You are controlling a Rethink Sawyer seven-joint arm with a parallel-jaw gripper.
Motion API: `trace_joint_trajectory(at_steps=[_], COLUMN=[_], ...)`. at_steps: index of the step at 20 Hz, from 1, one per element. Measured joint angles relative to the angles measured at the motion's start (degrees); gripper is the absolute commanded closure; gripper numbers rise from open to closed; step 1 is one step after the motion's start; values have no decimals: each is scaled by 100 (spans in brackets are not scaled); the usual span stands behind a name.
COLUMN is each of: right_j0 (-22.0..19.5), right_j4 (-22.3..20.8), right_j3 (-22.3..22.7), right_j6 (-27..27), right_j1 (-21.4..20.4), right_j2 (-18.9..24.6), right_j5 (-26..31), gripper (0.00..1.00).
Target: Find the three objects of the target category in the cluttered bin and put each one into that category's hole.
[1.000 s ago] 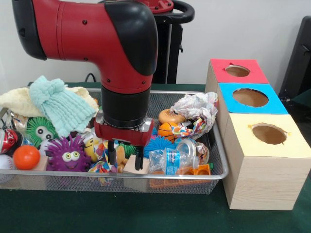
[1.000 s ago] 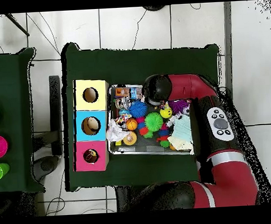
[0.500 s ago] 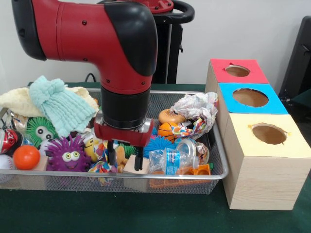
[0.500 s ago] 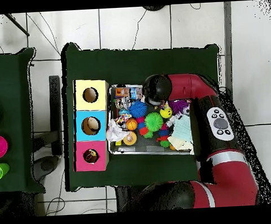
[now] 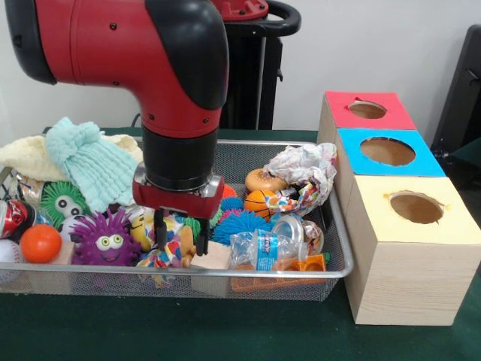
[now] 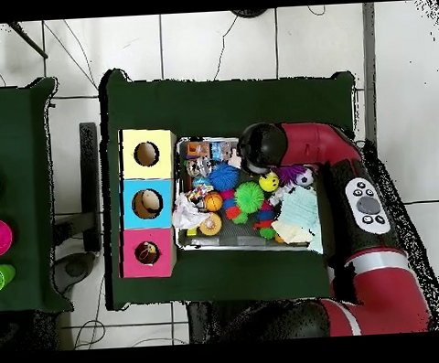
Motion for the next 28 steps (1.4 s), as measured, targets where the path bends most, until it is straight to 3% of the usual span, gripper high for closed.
trace_joint_trajectory(at_steps=[5,14,20,25,27,28], right_j0=[-65,-107,-264,-561,-750,-921], right_j4=[7,41,40,32,26,2], right_j3=[212,1134,1450,1660,1791,1899], right_j6=[0,0,0,0,0,0], right_j1=[-186,-1082,-1251,-1263,-1259,-1248], right_j2=[-20,-36,22,224,384,531], right_j5=[158,346,331,47,-322,-770], gripper=[0,0,0,0,0,0])
